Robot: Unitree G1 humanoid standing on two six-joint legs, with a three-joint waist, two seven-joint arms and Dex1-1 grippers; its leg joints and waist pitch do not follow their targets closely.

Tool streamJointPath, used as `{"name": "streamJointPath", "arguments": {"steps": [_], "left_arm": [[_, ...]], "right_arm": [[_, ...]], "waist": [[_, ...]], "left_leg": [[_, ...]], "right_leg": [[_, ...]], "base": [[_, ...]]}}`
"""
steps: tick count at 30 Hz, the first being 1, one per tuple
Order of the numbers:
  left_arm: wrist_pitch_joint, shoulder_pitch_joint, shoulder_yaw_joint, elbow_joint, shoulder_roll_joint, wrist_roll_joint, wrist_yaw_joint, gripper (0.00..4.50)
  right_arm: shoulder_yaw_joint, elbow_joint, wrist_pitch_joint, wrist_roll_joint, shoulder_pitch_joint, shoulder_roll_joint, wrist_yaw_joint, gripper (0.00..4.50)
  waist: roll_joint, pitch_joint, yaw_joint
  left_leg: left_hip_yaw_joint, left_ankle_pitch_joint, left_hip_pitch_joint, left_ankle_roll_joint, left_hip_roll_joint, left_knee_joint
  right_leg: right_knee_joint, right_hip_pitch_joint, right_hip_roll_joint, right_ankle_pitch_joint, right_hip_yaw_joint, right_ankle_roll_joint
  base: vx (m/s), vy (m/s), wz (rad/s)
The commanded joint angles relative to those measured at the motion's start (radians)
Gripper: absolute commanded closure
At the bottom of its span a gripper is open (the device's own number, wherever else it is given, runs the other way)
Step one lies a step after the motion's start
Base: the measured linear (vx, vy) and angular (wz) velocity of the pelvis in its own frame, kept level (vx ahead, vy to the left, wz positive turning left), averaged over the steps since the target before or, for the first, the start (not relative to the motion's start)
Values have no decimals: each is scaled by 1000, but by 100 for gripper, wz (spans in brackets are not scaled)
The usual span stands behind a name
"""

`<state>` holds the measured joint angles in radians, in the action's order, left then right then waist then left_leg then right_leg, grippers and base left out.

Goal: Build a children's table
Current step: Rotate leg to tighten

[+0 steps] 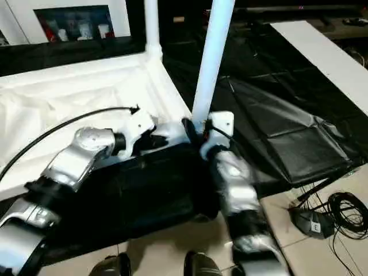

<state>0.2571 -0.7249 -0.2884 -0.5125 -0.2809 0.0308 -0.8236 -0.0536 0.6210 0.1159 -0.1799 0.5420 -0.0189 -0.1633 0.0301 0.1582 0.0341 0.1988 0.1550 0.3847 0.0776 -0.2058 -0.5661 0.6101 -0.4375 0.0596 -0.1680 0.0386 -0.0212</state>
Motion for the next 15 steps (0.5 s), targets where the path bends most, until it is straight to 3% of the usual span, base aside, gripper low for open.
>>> {"name": "streamJointPath", "arguments": {"steps": [1, 6, 7, 9, 15], "left_arm": [[4, 4, 38, -70, 8, 22, 83, 450], [-8, 8, 35, -69, 9, 21, 78, 450], [-9, 11, 33, -65, 7, 19, 73, 450], [-12, 17, 31, -56, 2, 16, 65, 450], [-24, 36, 29, -29, -11, 12, 43, 450]], "right_arm": [[-41, 97, 42, 35, 10, -18, 138, 187], [-5, 126, 73, 66, 41, -46, 99, 187], [-1, 122, 74, 68, 40, -46, 90, 131], [9, 114, 95, 66, 38, -44, 72, 117], [16, 75, 134, 83, 43, 10, 52, 67]], "waist": [[-8, -73, 0], [-3, -71, 0], [-3, -71, -1], [-2, -70, -1], [1, -69, -5]], "left_leg": [[-10, 185, -16, -20, -13, 58], [-8, 181, -13, -49, -12, 59], [-8, 188, -13, -53, -11, 59], [-9, 206, -14, -51, -14, 61], [-10, 213, -12, -44, -15, 62]], "right_leg": [[-72, 54, 64, -175, -46, -208], [-68, 61, 60, -120, -46, -205], [-70, 60, 60, -133, -45, -204], [-74, 59, 63, -182, -45, -194], [-76, 58, 62, -213, -45, -185]], "base": [[0, 0, 0], [0, 0, 0], [0, 0, 0], [0, 0, 0], [0, 0, 0]]}}
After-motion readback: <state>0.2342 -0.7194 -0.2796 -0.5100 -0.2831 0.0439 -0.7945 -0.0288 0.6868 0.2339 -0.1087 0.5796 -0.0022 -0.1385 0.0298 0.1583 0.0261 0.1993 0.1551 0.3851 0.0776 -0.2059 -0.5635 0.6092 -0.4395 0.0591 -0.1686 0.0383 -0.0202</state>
